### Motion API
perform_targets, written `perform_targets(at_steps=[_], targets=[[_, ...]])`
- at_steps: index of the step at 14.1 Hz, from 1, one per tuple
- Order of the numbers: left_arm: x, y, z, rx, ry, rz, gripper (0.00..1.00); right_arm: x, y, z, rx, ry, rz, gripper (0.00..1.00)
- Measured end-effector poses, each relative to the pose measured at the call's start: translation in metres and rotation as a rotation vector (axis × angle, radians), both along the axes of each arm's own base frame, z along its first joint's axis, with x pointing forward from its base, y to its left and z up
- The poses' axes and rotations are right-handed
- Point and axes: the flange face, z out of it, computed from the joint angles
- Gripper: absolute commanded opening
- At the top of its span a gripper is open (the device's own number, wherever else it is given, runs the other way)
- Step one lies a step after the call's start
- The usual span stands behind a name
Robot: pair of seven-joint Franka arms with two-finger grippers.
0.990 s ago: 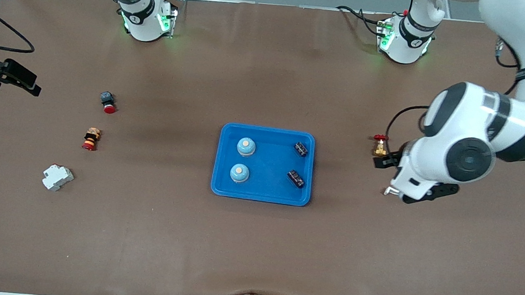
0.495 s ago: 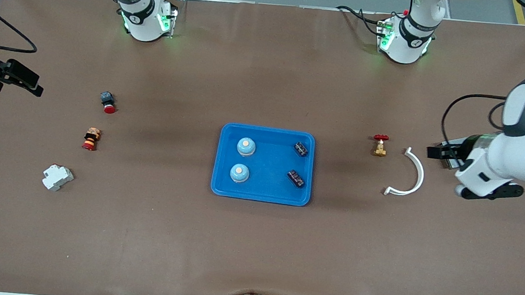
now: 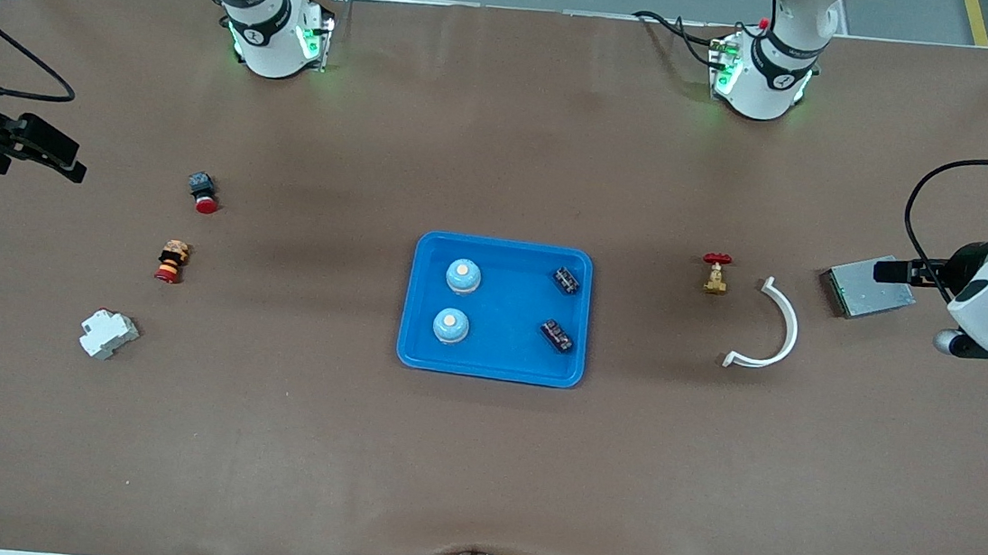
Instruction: Place electrolytic capacitor and blue bell in tray
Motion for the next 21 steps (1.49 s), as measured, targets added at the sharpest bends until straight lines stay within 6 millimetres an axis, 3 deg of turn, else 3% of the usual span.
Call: perform_targets(at_steps=[4, 9, 13, 17, 21], targets=[[-0.030, 0.005, 0.004, 0.025, -0.100, -0.014, 1.00, 0.000, 0.000, 0.000, 0.000, 0.000, 0.000, 1.00], [-0.036, -0.005, 0.028, 0.037, -0.178, -0.040, 1.00, 0.000, -0.002, 0.000, -0.003, 0.000, -0.003, 1.00], [-0.029, -0.033, 0.053, 0.030, -0.248, -0.072, 1.00, 0.000, -0.007, 0.000, -0.011, 0.000, -0.010, 1.00], [-0.004, -0.065, 0.083, 0.013, -0.326, -0.082, 1.00, 0.000, -0.007, 0.000, -0.011, -0.001, -0.010, 1.00], [0.013, -0.078, 0.097, 0.008, -0.366, -0.097, 1.00, 0.000, -0.008, 0.000, -0.011, -0.001, -0.012, 1.00]])
